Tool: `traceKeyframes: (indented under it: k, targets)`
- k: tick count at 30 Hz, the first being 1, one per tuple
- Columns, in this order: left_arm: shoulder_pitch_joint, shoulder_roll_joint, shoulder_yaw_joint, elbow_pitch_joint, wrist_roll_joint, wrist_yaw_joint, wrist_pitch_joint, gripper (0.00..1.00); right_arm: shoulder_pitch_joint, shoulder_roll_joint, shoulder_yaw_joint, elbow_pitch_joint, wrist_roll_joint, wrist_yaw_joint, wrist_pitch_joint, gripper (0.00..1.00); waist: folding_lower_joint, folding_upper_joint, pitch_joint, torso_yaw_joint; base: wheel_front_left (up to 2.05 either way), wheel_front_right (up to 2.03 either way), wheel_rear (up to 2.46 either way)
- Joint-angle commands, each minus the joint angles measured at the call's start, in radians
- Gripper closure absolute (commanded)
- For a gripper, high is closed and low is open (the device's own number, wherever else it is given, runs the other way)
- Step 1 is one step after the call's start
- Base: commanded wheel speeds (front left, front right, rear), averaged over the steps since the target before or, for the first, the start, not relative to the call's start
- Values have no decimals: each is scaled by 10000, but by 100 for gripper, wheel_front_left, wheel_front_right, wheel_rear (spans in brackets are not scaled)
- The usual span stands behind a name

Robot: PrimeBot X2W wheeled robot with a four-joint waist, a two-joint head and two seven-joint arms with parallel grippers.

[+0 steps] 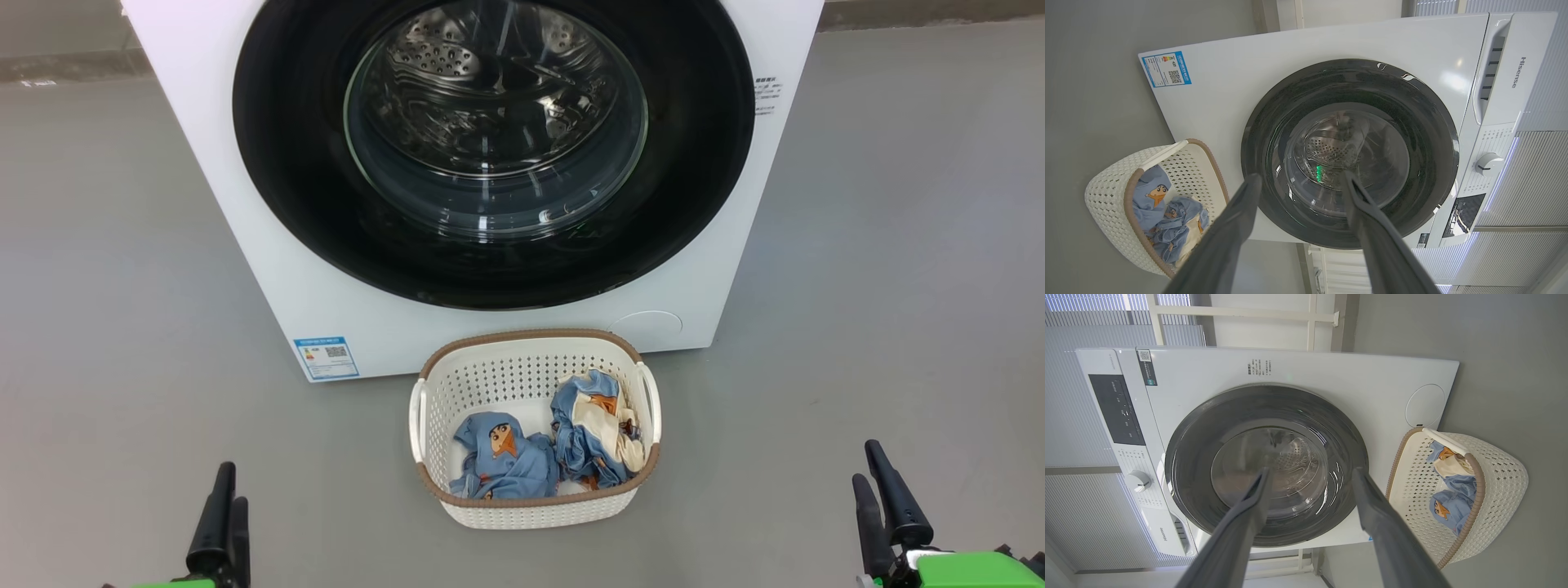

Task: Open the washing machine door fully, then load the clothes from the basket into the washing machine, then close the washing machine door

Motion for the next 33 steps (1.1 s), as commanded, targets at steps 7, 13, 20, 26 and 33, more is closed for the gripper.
traceKeyframes:
  k: [7,13,20,26,33]
  targets:
    - [-519,363,-179,-338,786,-38,-340,0,-376,-346,269,-388,-733,-3,-393,0,-2,0,2,3,0,0,0]
    - [-578,383,-157,-333,1862,-26,-526,0,-436,-546,457,-357,-1507,-3,-688,0,-2,0,-4,9,0,0,0]
    - [-561,296,-62,-462,3259,-1,-735,0,-533,-720,578,-259,-2785,-4,-960,0,-2,0,-28,16,0,0,0]
    - [-532,241,-34,-526,4189,-8,-913,0,-585,-752,626,-226,-3986,-5,-1156,0,-2,0,-58,30,0,0,0]
    - [-519,238,-80,-551,5378,61,-1092,0,-618,-789,656,-229,-5205,-5,-1341,0,-2,0,-87,40,0,0,0]
